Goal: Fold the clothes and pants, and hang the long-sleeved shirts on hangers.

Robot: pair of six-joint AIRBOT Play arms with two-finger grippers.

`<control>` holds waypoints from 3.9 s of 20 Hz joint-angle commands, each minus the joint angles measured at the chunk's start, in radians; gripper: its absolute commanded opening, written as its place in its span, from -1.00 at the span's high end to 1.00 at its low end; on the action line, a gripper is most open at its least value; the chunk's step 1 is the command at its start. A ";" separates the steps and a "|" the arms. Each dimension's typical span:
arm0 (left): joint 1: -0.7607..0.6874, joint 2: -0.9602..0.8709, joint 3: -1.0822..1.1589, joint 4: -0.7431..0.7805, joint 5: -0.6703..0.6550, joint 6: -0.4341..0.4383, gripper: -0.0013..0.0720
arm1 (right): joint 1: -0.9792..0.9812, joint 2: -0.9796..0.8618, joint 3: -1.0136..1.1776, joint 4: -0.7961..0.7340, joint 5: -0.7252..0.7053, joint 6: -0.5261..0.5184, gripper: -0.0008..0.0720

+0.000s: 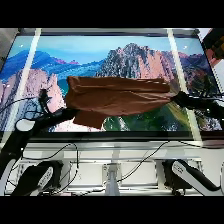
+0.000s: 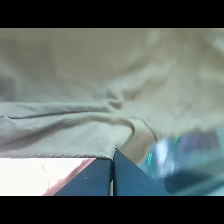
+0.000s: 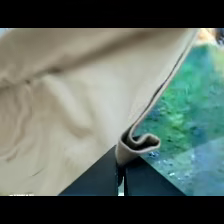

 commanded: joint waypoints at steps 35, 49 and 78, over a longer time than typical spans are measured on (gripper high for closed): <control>-0.063 -0.793 0.603 0.002 0.602 -0.080 0.92 | 0.325 -0.441 0.238 -0.066 -0.684 0.448 0.93; -0.089 -0.831 0.625 0.030 0.642 -0.079 -0.57 | 0.324 -0.484 0.270 -0.072 -0.565 0.330 -0.17; 0.288 -1.241 1.115 0.069 -0.500 0.083 -0.98 | 0.323 -0.453 0.270 -0.138 -0.537 0.316 -0.16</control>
